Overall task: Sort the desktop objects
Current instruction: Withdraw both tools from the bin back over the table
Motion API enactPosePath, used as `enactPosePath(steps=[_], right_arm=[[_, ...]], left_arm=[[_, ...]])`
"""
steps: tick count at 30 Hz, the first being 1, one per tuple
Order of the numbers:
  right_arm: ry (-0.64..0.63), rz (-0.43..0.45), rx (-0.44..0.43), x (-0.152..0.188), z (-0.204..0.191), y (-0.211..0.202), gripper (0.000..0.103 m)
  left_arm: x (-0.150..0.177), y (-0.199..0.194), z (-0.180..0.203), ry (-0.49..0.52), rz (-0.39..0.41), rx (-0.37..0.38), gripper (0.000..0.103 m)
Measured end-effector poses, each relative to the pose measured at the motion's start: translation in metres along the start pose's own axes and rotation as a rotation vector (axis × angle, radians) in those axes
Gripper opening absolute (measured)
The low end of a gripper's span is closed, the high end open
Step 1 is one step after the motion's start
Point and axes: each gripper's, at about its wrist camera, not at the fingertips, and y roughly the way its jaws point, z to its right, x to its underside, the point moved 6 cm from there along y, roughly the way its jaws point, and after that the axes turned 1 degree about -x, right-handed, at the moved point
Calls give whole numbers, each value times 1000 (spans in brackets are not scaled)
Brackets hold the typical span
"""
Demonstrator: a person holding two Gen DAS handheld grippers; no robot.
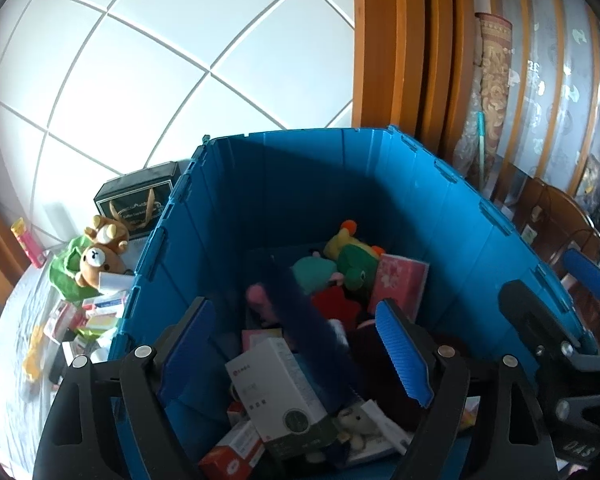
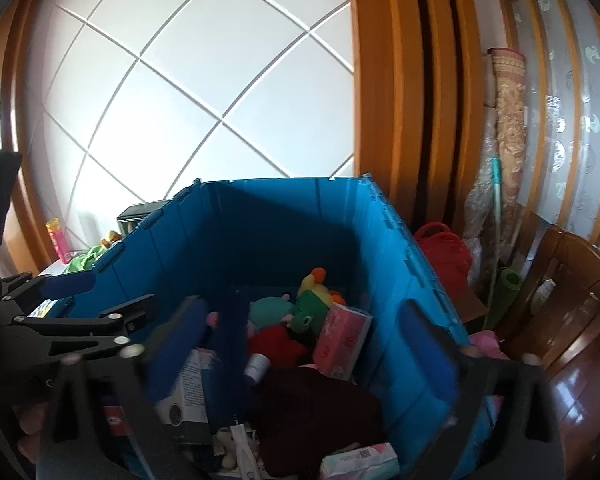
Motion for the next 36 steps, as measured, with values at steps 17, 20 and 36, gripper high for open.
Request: enactPosePath(steps=[17,20,36], right_arm=[[-64,27,-118,1,-74,-28,103],[-88,24,-147,4,-110,-29,103],[-153,42,-281,36,-348,-53,103]], left_arm=[[34,-61,-100,-118,69,-138,88],[48,-71,-136,-145,66,-155,88],[161,-103,-374,-205,-7,-289,97]])
